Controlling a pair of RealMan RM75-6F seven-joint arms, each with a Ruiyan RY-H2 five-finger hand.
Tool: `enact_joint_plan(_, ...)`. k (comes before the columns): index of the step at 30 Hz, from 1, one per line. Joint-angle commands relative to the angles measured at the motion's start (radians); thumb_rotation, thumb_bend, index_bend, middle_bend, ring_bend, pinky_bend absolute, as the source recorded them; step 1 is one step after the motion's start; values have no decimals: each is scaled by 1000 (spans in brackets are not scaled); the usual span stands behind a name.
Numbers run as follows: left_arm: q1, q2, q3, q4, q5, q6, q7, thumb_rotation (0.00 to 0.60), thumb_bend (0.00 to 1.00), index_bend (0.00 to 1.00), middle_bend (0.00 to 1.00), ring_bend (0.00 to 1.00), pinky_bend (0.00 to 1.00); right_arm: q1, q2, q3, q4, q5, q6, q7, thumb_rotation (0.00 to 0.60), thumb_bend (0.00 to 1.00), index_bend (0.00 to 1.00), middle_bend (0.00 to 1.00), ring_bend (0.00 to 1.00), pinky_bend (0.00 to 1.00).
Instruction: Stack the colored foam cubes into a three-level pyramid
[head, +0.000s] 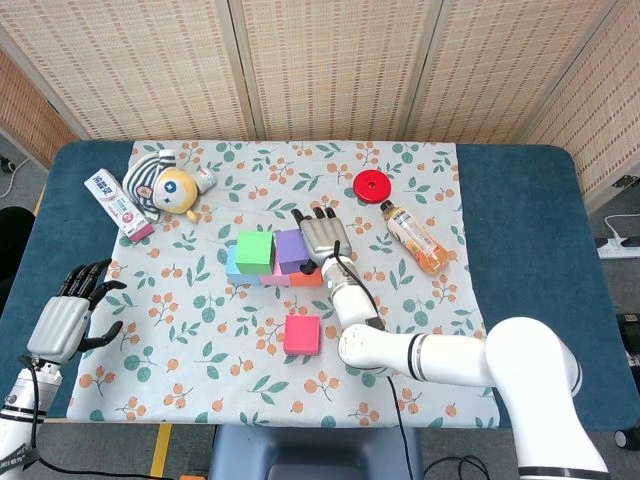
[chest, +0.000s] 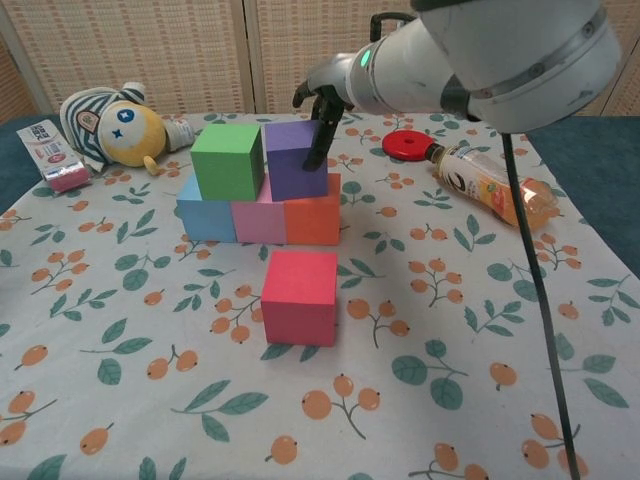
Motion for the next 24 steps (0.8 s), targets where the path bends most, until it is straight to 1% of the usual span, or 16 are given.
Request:
enact_joint_plan(1,1,1,-1,-1,0,1,-1,600,329,285,6,0,19,-11,17,6,-15,-1,-9,1,600,151,0,195,0,0)
enact_joint_plan(4,2,2,0,-2,-1,1,-5,600,328,285,6,0,20,-19,26,6,-21,-10,-18,1,600,152,1,195,0,0)
enact_joint_plan(6,3,2,-1,-1,-2,0,-7,600,329,287,3,0,20,-22,29,4,-21,-18,-27,1,600,151,21,195,0,0)
enact_joint_plan(14,4,1,-1,3,-6,-5,-16,600,328,286,0,0,19,-37,6,-15,18,-116,-63,29,600,151,199,196,0,0)
enact_joint_plan(16,5,2,-1,2,-7,-6,-19,600,328,287,0,0,19,-38,0,-17,28,-122,-67,32,600,151,240,196,0,0)
enact_joint_plan(19,6,2,-2,3,-8,-5,-25,600,329,285,0,0,19,-36,-7,-19,41,-122,-69,32,600,151,267,196,0,0)
enact_joint_plan(24,7,3,-1,4,-6,-5,-29,600,328,286,0,0,19,-35,-10,-12,42,-120,-56,36,600,151,352,194,0,0)
